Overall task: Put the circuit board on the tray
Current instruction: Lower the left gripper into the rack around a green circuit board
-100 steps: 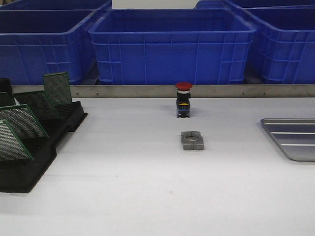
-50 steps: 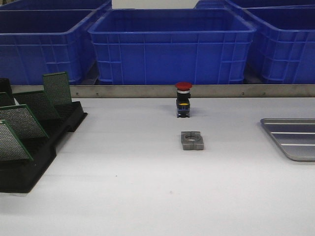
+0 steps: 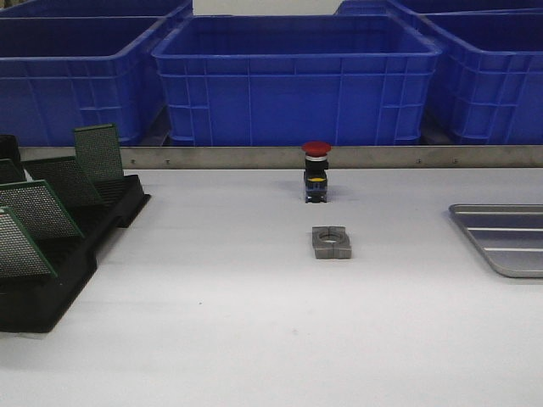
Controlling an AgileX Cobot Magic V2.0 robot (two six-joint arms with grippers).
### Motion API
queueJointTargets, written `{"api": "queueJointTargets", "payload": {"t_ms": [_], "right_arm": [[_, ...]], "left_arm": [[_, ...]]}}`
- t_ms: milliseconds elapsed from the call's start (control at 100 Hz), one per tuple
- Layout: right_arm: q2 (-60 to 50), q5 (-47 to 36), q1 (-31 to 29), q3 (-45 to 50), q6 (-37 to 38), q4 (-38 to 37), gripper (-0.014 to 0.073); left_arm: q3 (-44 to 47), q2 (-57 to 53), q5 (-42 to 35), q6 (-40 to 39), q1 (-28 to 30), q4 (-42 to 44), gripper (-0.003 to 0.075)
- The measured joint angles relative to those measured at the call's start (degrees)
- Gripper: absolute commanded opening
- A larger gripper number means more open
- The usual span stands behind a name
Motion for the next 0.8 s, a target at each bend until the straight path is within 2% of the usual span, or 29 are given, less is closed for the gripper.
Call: {"api": "queueJointTargets", "payload": {"t_ms": [110, 180, 250, 470, 800], "right_arm": [[0.00, 0.00, 0.00, 0.00, 0.00, 0.00, -0.0062], [0.00, 0.00, 0.00, 0.00, 0.00, 0.00, -0.0062], [0.00, 0.00, 0.00, 0.00, 0.00, 0.00, -0.0062], [0.00, 0.00, 0.00, 0.00, 0.00, 0.00, -0.0062], [0.00, 0.00, 0.00, 0.00, 0.00, 0.00, -0.0062]], "left_arm": [[0.00, 0.85, 0.09, 18.76, 0.00, -1.11, 0.0406], [0.00, 1.51, 0.09, 26.95, 0.00, -1.19, 0.0405], [0.00, 2.30, -0.17, 31.10, 0.00, -1.19, 0.0406], [0.00, 6.46, -1.98, 34.15, 0.00, -1.19, 0.0405], [0.00, 15.34, -10.01, 34.51, 0.00, -1.19, 0.0396]]}}
